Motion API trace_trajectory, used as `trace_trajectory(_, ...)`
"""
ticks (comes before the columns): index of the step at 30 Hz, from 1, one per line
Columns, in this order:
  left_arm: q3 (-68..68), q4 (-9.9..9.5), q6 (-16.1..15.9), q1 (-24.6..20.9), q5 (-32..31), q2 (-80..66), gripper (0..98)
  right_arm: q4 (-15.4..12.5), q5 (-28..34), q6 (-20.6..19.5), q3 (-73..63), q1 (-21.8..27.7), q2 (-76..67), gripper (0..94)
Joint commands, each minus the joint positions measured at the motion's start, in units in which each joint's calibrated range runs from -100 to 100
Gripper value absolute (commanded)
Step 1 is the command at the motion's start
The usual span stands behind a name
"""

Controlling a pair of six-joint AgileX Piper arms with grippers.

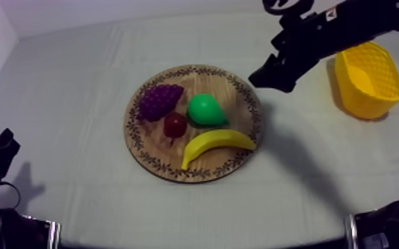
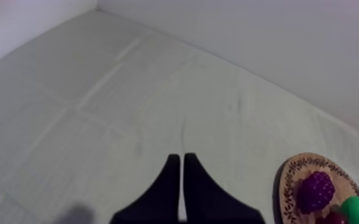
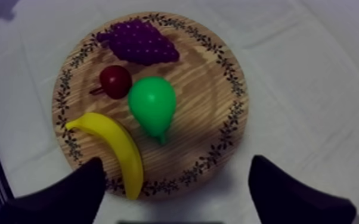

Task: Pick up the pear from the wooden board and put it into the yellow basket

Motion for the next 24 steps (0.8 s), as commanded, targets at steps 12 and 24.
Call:
trace_trajectory(12,0.02,-0.02,0.0,-0.02,0.01,0.02,0.1,-0.04,-11.5,0.55,1.65,-2.2,9.11,69.6)
trace_trajectory(24,0.02,-0.02,0.0,-0.02,0.01,0.02,0.1,1.43,-18.56,0.05,-2.3,-5.06,23.07,68.4)
